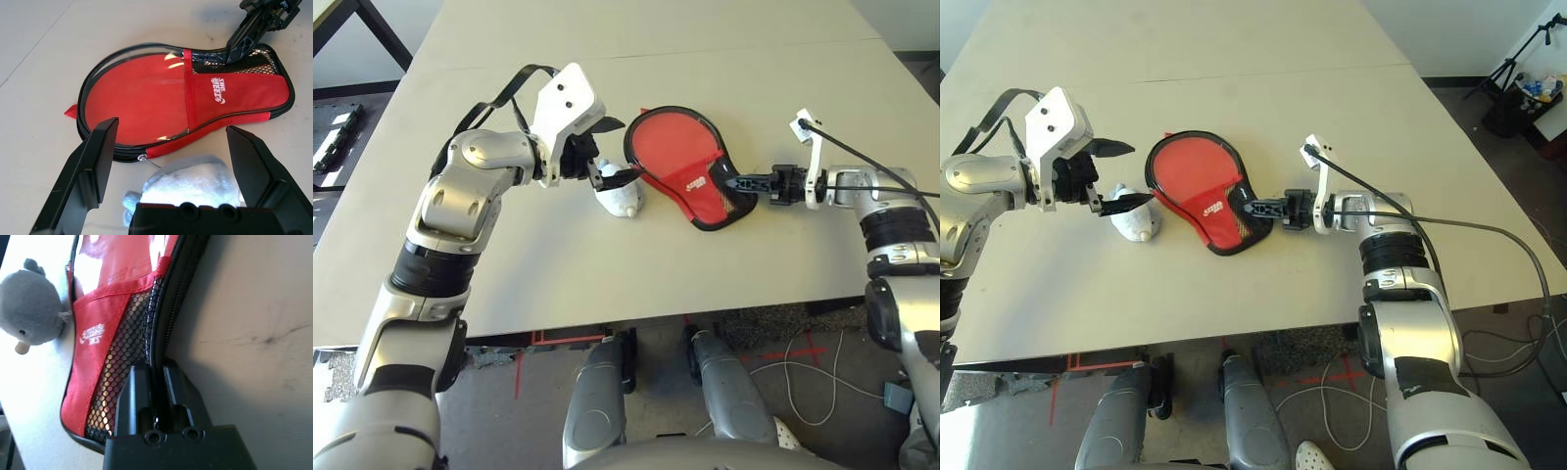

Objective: Store the ping-pong paddle in its case and zip it.

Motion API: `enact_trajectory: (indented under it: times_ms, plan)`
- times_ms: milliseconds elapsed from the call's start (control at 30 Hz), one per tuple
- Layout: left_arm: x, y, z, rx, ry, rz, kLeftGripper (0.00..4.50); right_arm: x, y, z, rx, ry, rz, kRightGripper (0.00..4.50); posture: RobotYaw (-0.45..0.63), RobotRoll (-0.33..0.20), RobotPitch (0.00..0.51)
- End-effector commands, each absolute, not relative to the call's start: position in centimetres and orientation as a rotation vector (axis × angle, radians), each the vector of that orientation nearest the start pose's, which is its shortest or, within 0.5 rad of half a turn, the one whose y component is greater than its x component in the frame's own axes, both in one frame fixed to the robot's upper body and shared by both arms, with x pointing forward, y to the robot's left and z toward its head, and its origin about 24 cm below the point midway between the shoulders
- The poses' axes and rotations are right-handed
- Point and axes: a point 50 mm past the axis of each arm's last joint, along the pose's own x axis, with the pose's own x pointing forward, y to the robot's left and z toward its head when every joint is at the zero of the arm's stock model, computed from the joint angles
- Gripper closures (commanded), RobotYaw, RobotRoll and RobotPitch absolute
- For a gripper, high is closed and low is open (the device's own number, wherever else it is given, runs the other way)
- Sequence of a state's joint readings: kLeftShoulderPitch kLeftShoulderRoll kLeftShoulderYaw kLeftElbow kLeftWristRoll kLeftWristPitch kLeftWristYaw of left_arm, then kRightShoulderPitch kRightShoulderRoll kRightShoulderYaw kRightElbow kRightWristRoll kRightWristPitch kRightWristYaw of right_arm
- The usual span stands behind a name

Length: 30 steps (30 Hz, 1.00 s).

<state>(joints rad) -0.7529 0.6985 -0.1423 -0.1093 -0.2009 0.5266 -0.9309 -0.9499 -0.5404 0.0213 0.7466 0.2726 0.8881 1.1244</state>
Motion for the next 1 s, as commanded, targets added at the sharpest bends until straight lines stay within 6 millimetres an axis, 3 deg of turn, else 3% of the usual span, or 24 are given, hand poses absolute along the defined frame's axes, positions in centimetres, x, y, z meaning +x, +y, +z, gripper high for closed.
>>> enact_trajectory:
  times_ms: [33, 467, 1000]
  plan:
    - [31.5, 15.9, 22.9, 0.646, 0.006, -0.957, 0.00, 35.3, -21.1, 12.4, 0.251, 0.755, 0.832, 4.47, 0.01, 0.000, 0.251]
    - [31.7, 16.0, 22.8, 0.658, 0.006, -0.950, 0.00, 32.8, -22.0, 11.9, 0.267, 0.846, 0.827, 4.47, 0.01, 0.000, 0.256]
    - [31.7, 15.8, 22.5, 0.658, 0.007, -0.952, 0.00, 26.7, -20.5, 11.7, 0.327, 0.981, 0.952, 4.47, 0.00, 0.000, 0.257]
